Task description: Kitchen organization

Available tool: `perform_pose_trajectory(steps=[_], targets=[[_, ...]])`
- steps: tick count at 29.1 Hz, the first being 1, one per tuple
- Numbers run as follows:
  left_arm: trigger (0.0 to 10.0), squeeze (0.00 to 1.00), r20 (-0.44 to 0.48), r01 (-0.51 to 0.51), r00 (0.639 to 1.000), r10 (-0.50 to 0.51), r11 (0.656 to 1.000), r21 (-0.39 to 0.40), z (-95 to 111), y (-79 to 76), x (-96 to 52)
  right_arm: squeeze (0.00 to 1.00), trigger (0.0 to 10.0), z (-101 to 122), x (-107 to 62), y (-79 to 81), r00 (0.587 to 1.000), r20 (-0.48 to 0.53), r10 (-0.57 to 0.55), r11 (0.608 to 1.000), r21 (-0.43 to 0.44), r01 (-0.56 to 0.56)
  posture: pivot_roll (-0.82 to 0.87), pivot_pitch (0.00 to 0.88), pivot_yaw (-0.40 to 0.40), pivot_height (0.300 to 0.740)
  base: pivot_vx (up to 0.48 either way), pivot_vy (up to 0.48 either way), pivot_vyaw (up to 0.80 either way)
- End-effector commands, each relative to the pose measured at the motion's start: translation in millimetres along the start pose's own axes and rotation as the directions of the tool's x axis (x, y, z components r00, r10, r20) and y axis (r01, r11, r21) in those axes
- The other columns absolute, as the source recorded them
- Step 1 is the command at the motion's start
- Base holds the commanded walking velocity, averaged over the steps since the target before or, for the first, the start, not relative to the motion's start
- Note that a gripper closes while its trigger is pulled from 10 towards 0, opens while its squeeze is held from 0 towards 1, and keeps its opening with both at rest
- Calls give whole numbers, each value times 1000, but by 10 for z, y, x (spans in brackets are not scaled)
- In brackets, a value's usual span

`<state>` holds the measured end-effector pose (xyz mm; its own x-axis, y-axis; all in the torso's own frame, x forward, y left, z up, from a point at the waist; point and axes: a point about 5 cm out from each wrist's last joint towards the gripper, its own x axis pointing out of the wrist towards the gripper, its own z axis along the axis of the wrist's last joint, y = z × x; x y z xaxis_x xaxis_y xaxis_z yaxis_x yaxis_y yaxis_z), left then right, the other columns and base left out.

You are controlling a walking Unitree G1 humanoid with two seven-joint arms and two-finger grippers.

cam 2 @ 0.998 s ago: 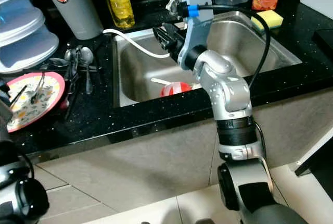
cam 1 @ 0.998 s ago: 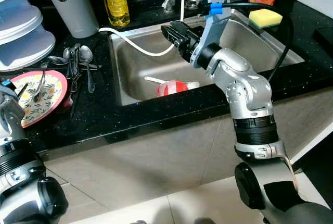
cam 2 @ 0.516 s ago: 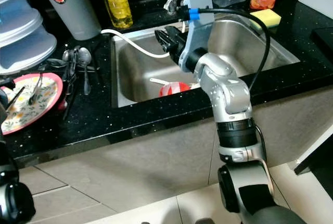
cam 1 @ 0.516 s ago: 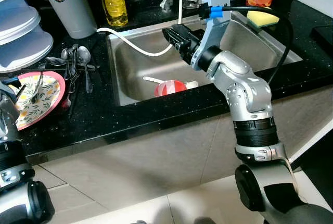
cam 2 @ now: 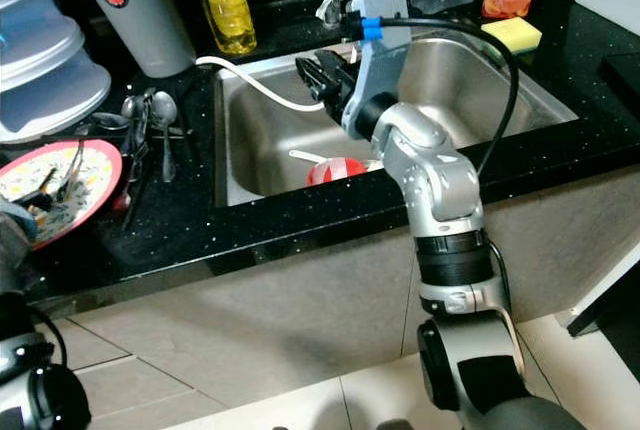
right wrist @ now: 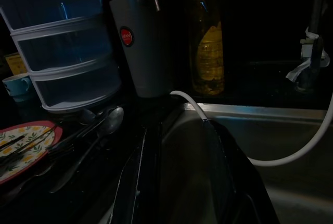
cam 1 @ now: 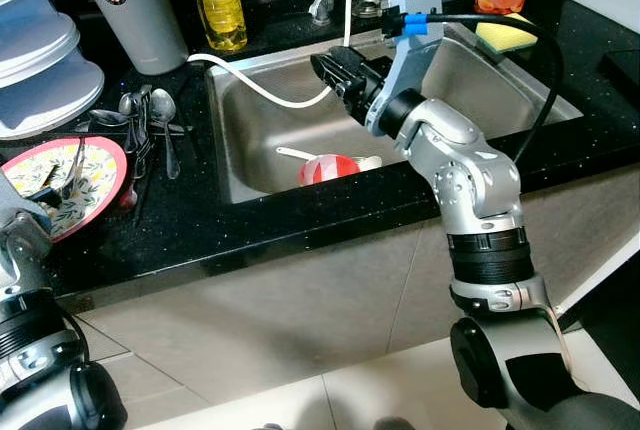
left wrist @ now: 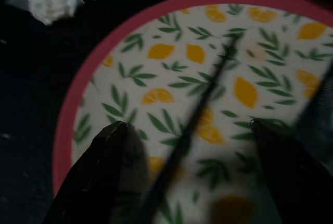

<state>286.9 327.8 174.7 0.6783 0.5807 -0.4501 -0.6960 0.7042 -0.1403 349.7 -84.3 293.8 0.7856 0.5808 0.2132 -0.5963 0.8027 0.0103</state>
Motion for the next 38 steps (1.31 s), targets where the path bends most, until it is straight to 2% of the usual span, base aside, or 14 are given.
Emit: perform_pose_trajectory(steps=[1, 3, 4, 5, 15, 21, 25, 26, 27, 28, 29, 33, 36, 38], targets=[[10000, 0, -84, 7, 996, -8, 1000, -16, -180, 10, 13, 0, 10000, -21, 7, 37, 1000, -6, 17, 1000, 6, -17, -35, 9, 130, 740, 0, 0, 0], [10000, 0, -86, 3, 996, -5, 1000, -15, -189, 13, 11, 0, 10000, -20, 7, 37, 1000, -6, 18, 1000, 5, -18, -35, 9, 130, 740, 0, 0, 0], [745, 0, -99, 7, 995, -10, 1000, -22, -229, 6, 10, 0, 10000, -19, 11, 38, 1000, -6, 19, 1000, 5, -19, -36, 6, 128, 740, 0, 0, 0], [0, 0, -113, 16, 993, -20, 999, -32, -268, -10, 4, 0, 10000, -17, 15, 41, 1000, -6, 21, 1000, 5, -20, -36, 6, 128, 740, 0, 0, 0], [0, 0, -106, 56, 993, -60, 998, -38, -321, -152, -52, 0, 10000, -3, 21, 33, 1000, -7, 25, 1000, -3, -25, -50, 0, 122, 740, 0, 0, 0], [0, 0, 69, 18, 997, -26, 994, 109, -165, -225, -109, 0, 10000, -1, 12, 17, 1000, -10, 20, 1000, -8, -20, -58, 0, 116, 740, 0, 0, 0], [0, 0, 252, 75, 961, -115, 984, 162, 64, -413, -220, 0, 10000, 5, 15, 7, 1000, -9, 18, 1000, -12, -18, -65, 0, 114, 740, 0, 0, 0], [2353, 0, 326, 138, 925, -193, 973, 186, 179, -554, -311, 0, 10000, 13, 15, 1, 1000, -8, 17, 1000, -13, -17, -65, 0, 110, 740, 0, 0, 0], [2353, 0, 326, 138, 925, -193, 973, 186, 179, -554, -311, 0, 10000, 13, 15, 1, 1000, -8, 17, 1000, -13, -17, -65, 0, 110, 740, 0, 0, 0], [10000, 0, 408, 304, 830, -381, 921, 242, 371, -900, -523, 0, 10000, 31, 21, -7, 1000, -2, 15, 1000, -17, -15, -72, 0, 109, 740, 0, 0, 0], [10000, 0, 421, 353, 796, -436, 898, 262, 420, -1005, -591, 0, 10000, 38, 23, -10, 1000, 0, 14, 1000, -19, -14, -72, 0, 109, 740, 0, 0, 0], [10000, 0, 423, 426, 744, -517, 855, 296, 476, -1189, -681, 0, 10000, 51, 26, -18, 1000, 6, 12, 1000, -20, -12, -71, 0, 105, 740, 0, 0, 0], [10000, 0, 370, 585, 667, -647, 762, 279, 500, -1579, -797, 0, 10000, 72, 33, -27, 1000, 18, 2, 1000, -23, -1, -83, 0, 110, 740, 0, 0, 0], [10000, 0, 327, 632, 641, -694, 720, 287, 446, -1753, -832, 0, 10000, 93, 31, -29, 1000, 29, -3, 1000, -23, 3, -90, 0, 113, 740, 0, 0, 0]])
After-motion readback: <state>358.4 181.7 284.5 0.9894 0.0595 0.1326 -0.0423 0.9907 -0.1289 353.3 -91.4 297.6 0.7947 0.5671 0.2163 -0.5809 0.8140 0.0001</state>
